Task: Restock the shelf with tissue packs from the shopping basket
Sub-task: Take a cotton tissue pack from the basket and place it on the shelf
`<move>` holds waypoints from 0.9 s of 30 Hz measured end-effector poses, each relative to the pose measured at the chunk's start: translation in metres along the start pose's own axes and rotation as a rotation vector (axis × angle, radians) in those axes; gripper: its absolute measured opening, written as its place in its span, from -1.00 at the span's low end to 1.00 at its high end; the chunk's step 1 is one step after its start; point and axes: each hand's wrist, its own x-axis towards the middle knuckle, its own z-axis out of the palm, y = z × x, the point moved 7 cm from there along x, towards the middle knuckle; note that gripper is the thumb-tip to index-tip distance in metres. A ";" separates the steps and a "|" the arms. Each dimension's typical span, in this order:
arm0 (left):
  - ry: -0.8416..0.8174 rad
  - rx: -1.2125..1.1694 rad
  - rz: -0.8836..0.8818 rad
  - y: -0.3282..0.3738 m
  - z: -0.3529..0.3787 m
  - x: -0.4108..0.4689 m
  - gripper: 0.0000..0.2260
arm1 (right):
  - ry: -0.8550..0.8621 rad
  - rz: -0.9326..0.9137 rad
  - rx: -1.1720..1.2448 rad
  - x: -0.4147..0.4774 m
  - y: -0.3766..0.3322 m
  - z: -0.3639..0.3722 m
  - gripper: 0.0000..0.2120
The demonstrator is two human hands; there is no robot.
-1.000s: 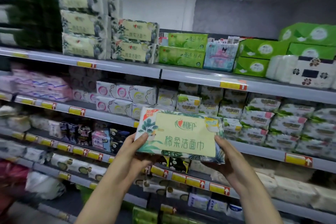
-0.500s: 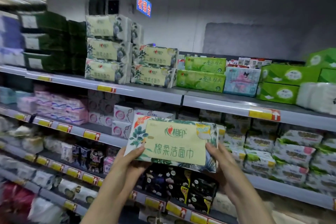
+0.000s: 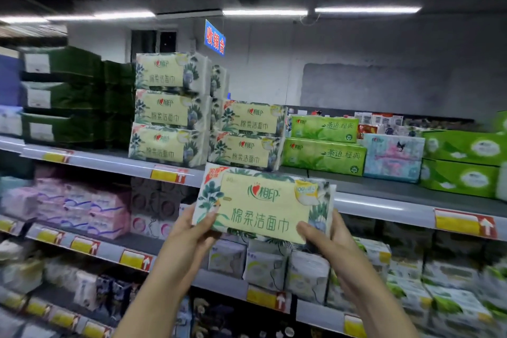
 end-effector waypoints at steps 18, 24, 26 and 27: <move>0.014 0.355 0.307 0.071 -0.004 0.156 -0.84 | 0.196 -0.202 -0.297 0.165 -0.018 0.011 -0.27; 0.051 0.561 0.339 0.069 -0.018 0.183 -0.68 | 0.210 -0.207 -0.475 0.186 -0.021 0.013 -0.26; 0.083 0.636 0.363 0.067 -0.023 0.189 -0.63 | 0.215 -0.197 -0.516 0.193 -0.015 0.011 -0.31; 0.101 0.686 0.385 0.067 -0.024 0.189 -0.61 | 0.216 -0.202 -0.528 0.195 -0.014 0.011 -0.36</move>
